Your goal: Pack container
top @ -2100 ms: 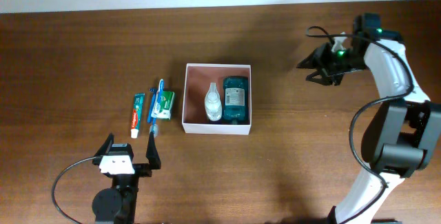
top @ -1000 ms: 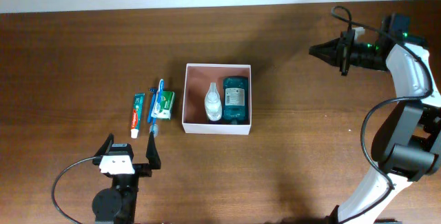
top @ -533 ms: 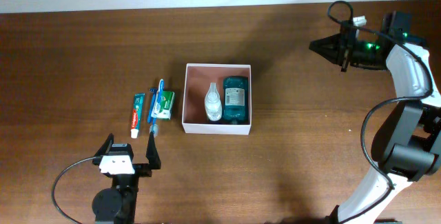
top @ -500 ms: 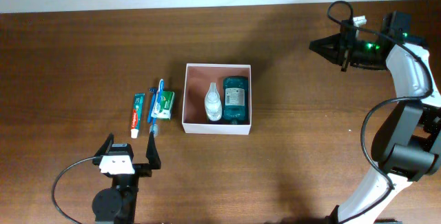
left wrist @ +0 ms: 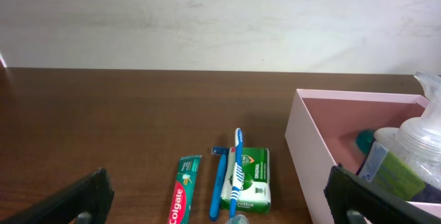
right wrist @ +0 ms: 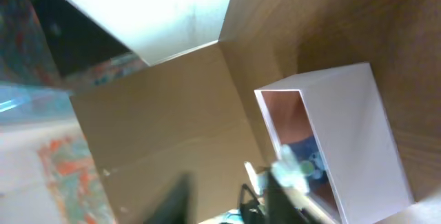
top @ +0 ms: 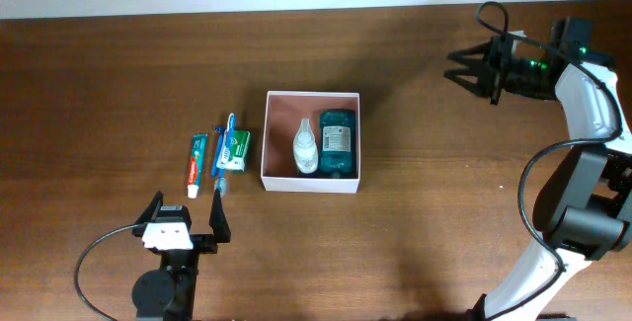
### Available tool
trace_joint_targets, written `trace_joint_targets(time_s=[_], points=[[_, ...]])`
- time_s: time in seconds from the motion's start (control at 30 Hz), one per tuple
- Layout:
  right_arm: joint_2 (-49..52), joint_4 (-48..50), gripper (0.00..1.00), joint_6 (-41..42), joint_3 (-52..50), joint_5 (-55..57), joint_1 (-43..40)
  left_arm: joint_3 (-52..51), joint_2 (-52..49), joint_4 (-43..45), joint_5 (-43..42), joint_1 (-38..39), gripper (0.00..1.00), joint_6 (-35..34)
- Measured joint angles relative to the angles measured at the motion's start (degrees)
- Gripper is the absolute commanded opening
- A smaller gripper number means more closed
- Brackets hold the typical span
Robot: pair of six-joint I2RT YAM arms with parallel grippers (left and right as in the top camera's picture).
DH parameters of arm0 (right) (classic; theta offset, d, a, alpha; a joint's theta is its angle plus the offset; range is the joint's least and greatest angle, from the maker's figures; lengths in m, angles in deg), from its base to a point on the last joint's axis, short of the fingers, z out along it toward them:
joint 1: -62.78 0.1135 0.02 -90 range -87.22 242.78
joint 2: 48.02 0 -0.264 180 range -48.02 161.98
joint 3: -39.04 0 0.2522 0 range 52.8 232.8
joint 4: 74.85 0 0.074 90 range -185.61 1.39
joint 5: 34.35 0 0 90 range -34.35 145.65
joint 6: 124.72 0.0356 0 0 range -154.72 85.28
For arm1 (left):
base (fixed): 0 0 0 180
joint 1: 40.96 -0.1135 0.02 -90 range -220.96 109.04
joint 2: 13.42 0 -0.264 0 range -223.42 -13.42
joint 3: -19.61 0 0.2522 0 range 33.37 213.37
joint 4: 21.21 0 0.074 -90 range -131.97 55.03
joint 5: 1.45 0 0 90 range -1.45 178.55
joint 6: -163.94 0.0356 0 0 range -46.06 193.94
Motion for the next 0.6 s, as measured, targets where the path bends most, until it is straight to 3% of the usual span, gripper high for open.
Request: trace_joint_targets(time_s=[0.37,0.6], points=[[0.0,0.0,0.04,3.8,0.0,0.2,0.0,0.0,0.0,0.0,0.0,0.0,0.99,0.0],[0.0,2.0,0.04,15.6,0.0,0.2,-0.3,0.0,0.0,0.0,0.0,0.0,0.99,0.0]])
